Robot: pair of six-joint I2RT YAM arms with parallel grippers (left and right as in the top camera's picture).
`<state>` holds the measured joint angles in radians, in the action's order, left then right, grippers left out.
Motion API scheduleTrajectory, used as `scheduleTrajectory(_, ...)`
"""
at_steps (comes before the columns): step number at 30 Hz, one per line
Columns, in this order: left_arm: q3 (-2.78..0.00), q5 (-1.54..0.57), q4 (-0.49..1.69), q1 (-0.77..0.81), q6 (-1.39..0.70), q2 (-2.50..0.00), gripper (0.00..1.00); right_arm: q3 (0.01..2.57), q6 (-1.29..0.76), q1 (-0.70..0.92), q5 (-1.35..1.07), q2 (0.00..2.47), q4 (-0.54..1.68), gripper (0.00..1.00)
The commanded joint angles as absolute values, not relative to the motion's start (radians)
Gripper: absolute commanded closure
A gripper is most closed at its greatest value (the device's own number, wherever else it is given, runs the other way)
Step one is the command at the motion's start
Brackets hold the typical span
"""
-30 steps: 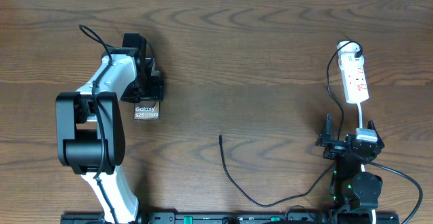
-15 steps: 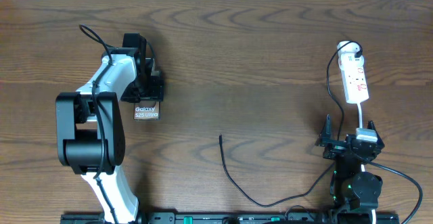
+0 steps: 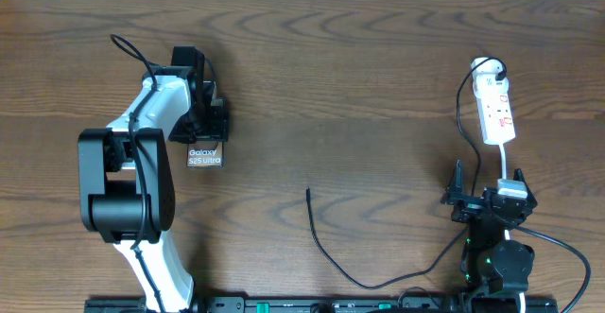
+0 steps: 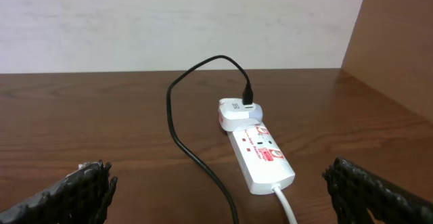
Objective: Plug charger to phone and switch on socket
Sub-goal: 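Close the left gripper on the Galaxy box's sides, then lift the Galaxy box with the left gripper and raise it upright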
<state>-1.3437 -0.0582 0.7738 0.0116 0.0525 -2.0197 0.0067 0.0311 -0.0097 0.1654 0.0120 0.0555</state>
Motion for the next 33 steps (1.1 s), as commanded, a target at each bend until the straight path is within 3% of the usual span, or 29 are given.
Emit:
scheduleTrajectory(1,-1.386,-0.041,0.792,0.012,0.058,-2.002,0.93,0.006,0.039,-0.003,0.166,0.007,0.060,0.01)
scheduleTrajectory(17,-1.390,-0.076,0.803,0.012,0.047,-1.889,0.92,0.006,0.039,-0.003,0.166,0.007,0.060,0.01)
scheduleTrajectory(33,-1.391,-0.826,0.737,0.012,0.036,-1.888,0.92,0.006,0.039,-0.003,0.166,0.007,0.060,0.01)
